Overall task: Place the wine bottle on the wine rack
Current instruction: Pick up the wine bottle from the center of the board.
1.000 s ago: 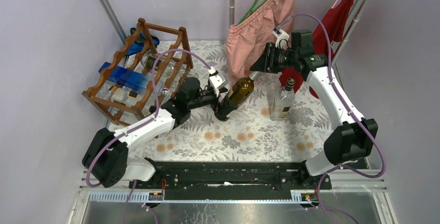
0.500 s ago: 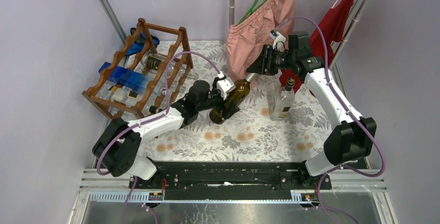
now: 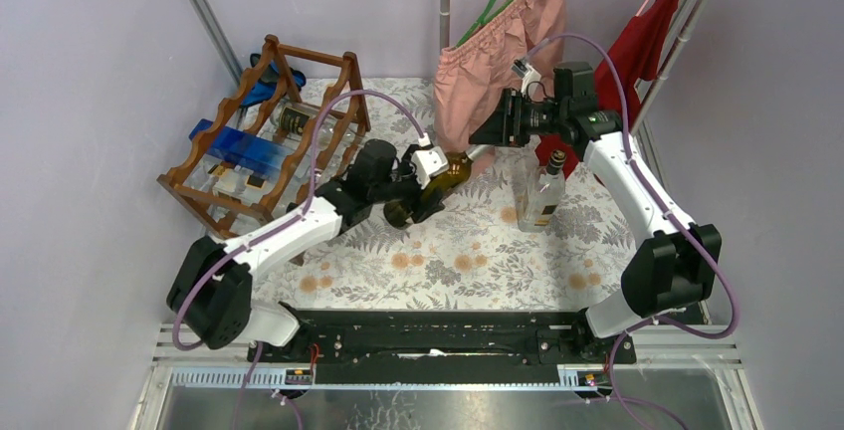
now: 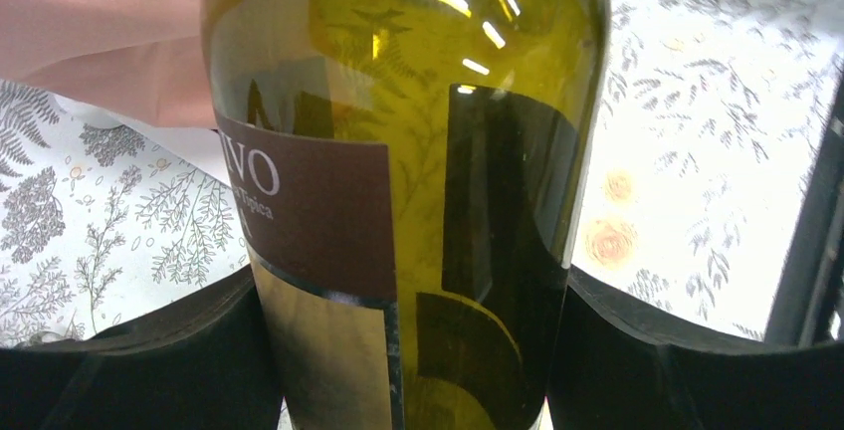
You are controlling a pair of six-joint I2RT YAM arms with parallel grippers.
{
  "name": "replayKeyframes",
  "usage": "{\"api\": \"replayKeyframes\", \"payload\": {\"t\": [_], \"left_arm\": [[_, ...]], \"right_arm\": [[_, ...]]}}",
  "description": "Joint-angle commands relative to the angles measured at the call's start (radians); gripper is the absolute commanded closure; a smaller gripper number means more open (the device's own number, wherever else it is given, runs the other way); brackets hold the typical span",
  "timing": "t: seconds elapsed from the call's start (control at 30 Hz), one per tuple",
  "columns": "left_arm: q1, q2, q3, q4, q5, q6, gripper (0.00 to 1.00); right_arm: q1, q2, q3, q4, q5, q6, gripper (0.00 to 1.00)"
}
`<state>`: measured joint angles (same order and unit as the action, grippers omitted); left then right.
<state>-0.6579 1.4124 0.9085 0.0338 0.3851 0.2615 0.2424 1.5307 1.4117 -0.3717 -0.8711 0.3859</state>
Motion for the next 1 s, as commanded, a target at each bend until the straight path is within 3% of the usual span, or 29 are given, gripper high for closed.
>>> {"api": "replayKeyframes", "payload": {"t": [0.0,0.1,0.17,0.33,0.53,0.73,0.97], "left_arm": [[0.048,-0.071,0.089,-0.193,0.217,0.171,1.0],[0.086,-0.081,0.139,-0.367,0.32,0.265,1.0],[0.094,-0.075,0.177,-0.478,0.362,0.338,1.0],[0.097,-0.049,0.257,-0.656,0.344,0.463,1.0],[0.096,-0.043,0.316,-0.724,0.282,0.574,1.0],[0.095,-0.02,0.379,-0.815,0.244,0.648,1.0],[0.094,-0.001,0.424,-0.868,0.187,0.695,1.0]], "right_arm": [[0.018,-0.026,0.042,0.013,-0.256,-0.066,0.37],[0.018,-0.023,0.098,-0.092,-0.273,-0.23,0.11],[0.018,-0.017,0.14,-0.175,-0.268,-0.351,0.07],[0.021,0.019,0.241,-0.448,-0.263,-0.652,0.06],[0.09,0.137,0.359,-0.862,-0.187,-0.99,0.09],[0.136,0.228,0.439,-1.025,-0.2,-1.063,0.14],[0.188,0.229,0.402,-1.005,-0.167,-0.989,0.23]]}}
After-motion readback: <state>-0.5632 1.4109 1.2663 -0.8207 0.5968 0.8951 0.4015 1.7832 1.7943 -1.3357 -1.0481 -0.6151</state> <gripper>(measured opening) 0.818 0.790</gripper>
